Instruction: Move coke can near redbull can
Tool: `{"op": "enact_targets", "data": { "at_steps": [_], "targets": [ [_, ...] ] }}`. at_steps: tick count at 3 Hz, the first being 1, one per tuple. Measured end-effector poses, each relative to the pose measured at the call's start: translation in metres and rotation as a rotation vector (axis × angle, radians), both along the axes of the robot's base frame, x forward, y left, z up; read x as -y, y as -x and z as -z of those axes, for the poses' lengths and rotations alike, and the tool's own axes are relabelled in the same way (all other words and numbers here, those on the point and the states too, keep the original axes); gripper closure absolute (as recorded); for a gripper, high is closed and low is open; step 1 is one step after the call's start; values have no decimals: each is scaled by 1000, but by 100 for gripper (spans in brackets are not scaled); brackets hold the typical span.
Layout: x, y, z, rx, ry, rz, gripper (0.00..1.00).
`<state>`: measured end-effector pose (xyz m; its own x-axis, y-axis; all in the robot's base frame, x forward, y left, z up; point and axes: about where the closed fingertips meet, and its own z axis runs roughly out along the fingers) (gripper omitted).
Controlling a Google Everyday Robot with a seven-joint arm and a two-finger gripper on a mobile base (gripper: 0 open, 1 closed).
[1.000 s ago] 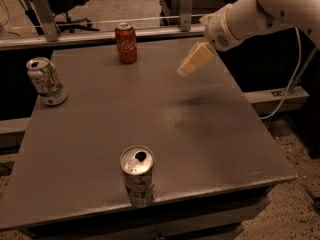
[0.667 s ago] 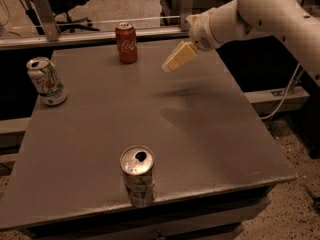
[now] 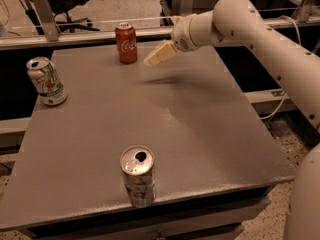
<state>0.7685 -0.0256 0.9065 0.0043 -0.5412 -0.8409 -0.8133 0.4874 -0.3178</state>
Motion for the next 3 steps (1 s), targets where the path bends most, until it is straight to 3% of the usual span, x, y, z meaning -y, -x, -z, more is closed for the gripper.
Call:
{"op": "enact_targets", "data": {
  "at_steps": [3],
  "targets": [
    [-83, -46, 18, -23, -147, -100, 0]
  ]
}}
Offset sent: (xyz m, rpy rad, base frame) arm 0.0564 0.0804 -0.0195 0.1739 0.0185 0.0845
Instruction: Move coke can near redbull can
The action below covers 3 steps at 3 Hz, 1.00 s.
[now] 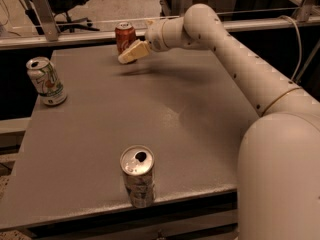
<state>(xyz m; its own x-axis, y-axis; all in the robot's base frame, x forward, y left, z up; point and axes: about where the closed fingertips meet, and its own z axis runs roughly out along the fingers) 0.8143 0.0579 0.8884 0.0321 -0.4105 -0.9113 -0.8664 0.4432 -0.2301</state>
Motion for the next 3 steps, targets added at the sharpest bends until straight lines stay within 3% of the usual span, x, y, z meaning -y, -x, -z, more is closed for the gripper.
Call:
{"op": "enact_targets", "data": {
  "at_steps": [1, 3],
  "targets": [
    [-25, 2, -2, -25, -33, -61, 26],
    [-42, 26, -21, -34, -105, -135, 73]
  ]
}}
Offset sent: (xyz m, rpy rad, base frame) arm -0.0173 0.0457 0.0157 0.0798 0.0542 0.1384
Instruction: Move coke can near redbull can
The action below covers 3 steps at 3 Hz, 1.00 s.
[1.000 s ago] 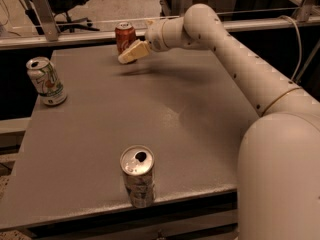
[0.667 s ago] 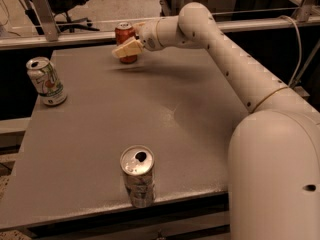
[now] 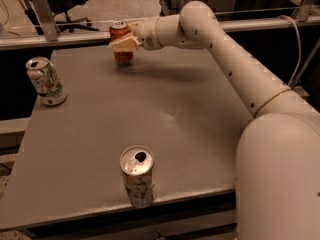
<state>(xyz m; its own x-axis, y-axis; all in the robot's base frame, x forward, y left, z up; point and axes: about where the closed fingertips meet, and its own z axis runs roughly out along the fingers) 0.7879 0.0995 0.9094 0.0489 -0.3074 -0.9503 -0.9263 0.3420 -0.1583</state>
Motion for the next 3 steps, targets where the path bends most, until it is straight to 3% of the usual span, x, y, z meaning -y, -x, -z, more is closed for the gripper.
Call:
{"op": "enact_targets", "data": {
  "at_steps": [1, 2, 3],
  "targets": [
    [11, 36, -17, 13, -34, -74, 95],
    [37, 90, -26, -6, -26, -176, 100],
    [72, 153, -28, -65, 4, -286, 100]
  ]
}}
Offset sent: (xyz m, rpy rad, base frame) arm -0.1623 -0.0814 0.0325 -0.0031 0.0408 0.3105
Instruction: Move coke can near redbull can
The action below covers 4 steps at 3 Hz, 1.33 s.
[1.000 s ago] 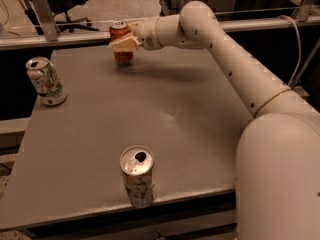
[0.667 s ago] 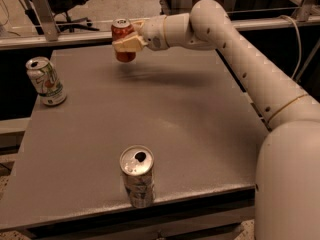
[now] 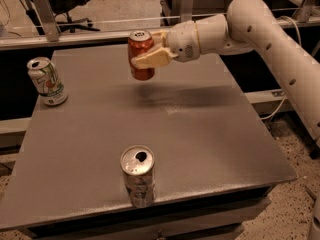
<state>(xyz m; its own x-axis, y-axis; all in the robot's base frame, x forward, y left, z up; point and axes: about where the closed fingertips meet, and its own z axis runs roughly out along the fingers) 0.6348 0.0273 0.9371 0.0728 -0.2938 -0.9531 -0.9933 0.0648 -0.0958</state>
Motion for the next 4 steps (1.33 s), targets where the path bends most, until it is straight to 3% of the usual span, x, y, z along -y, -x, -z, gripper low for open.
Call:
{"op": "enact_targets", "data": {
  "at_steps": [2, 3, 4],
  "targets": [
    [-6, -3, 1, -6, 20, -20, 100],
    [-17, 24, 10, -34, 100, -108, 100],
    [-21, 72, 16, -56, 135, -212, 100]
  ]
}}
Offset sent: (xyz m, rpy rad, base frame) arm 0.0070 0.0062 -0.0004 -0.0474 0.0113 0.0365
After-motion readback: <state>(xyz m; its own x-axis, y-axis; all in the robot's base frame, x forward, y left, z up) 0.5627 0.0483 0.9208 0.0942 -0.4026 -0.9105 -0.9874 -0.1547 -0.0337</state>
